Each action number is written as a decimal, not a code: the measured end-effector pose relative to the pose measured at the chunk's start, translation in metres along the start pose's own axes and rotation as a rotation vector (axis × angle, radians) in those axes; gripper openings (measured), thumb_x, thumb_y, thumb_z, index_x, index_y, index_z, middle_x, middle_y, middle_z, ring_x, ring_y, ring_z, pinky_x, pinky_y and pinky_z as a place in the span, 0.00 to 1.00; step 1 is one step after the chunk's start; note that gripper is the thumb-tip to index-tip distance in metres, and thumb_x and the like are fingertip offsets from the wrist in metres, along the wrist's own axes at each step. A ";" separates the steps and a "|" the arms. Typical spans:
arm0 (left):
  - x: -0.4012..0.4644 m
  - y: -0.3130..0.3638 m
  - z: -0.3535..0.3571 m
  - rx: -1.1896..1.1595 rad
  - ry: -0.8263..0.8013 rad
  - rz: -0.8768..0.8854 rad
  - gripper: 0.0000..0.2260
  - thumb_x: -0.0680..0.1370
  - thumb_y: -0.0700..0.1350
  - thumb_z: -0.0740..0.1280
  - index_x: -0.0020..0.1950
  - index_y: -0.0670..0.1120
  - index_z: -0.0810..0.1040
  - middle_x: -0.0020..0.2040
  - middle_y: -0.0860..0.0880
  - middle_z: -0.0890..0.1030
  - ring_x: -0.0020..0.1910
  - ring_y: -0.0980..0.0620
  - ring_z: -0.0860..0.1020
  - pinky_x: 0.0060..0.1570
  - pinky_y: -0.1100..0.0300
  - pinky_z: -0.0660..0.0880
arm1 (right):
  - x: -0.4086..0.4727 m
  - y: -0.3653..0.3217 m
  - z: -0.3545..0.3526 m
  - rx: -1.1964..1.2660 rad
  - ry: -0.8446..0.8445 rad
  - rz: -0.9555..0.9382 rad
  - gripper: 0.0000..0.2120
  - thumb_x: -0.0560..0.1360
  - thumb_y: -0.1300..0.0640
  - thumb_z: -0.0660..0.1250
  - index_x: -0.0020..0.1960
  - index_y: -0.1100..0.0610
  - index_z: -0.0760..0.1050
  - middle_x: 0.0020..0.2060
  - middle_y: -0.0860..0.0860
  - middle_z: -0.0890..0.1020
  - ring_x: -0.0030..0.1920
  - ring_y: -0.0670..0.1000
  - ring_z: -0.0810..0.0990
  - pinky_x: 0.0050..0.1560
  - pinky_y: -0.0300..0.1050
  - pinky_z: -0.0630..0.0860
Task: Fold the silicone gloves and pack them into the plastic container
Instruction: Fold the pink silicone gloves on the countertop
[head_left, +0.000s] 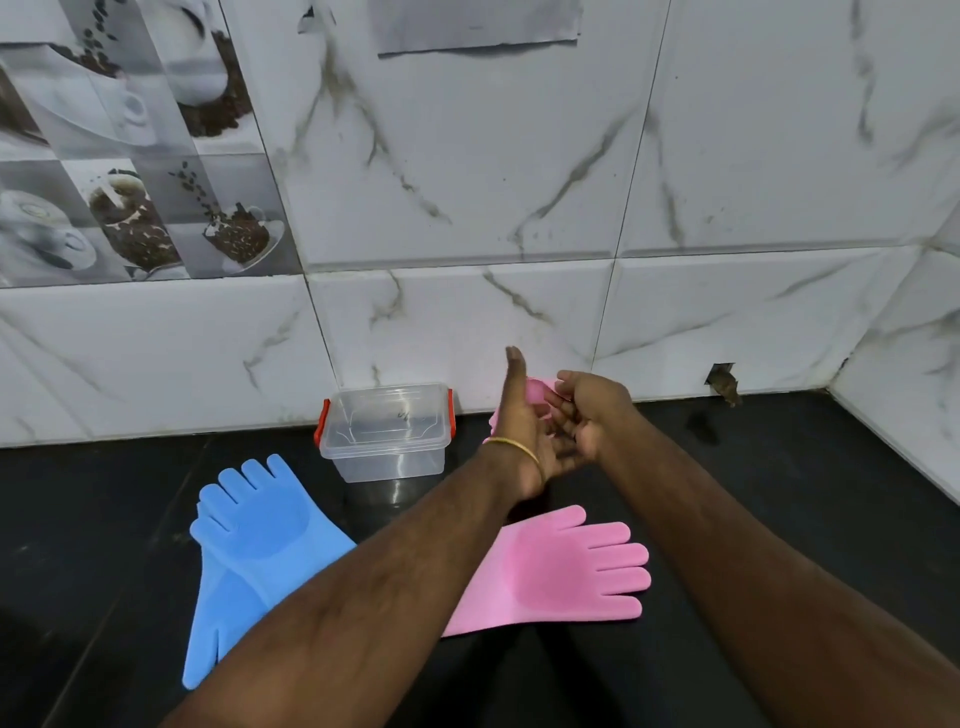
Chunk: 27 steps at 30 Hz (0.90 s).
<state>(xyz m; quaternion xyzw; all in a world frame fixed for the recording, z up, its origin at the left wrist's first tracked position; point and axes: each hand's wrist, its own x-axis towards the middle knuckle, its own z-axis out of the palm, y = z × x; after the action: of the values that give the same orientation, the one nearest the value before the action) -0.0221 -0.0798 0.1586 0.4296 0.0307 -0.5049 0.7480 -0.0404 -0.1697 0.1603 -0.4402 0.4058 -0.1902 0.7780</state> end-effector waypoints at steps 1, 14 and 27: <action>0.004 0.008 0.000 -0.010 0.072 0.013 0.45 0.66 0.77 0.58 0.64 0.41 0.76 0.57 0.42 0.81 0.51 0.44 0.81 0.51 0.47 0.78 | -0.004 0.000 -0.001 -0.009 0.007 -0.027 0.13 0.76 0.68 0.59 0.52 0.57 0.79 0.34 0.54 0.83 0.29 0.48 0.80 0.23 0.35 0.74; -0.007 0.081 0.019 0.612 0.120 0.166 0.23 0.77 0.33 0.51 0.72 0.34 0.54 0.33 0.37 0.84 0.34 0.45 0.85 0.31 0.56 0.82 | -0.048 0.088 -0.004 -0.112 -0.225 -0.019 0.09 0.77 0.62 0.60 0.54 0.56 0.76 0.50 0.52 0.84 0.45 0.50 0.84 0.44 0.45 0.78; -0.075 0.117 -0.004 0.663 -0.241 -0.028 0.10 0.77 0.34 0.57 0.57 0.34 0.70 0.46 0.36 0.85 0.46 0.46 0.86 0.38 0.60 0.82 | -0.011 0.063 -0.016 -0.425 -0.563 -0.075 0.42 0.73 0.47 0.72 0.79 0.44 0.51 0.79 0.47 0.56 0.76 0.52 0.62 0.73 0.58 0.63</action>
<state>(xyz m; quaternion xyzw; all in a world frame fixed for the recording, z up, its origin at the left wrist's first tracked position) 0.0339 -0.0086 0.2636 0.5859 -0.2177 -0.5448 0.5591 -0.0637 -0.1364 0.1078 -0.6421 0.1892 -0.0012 0.7429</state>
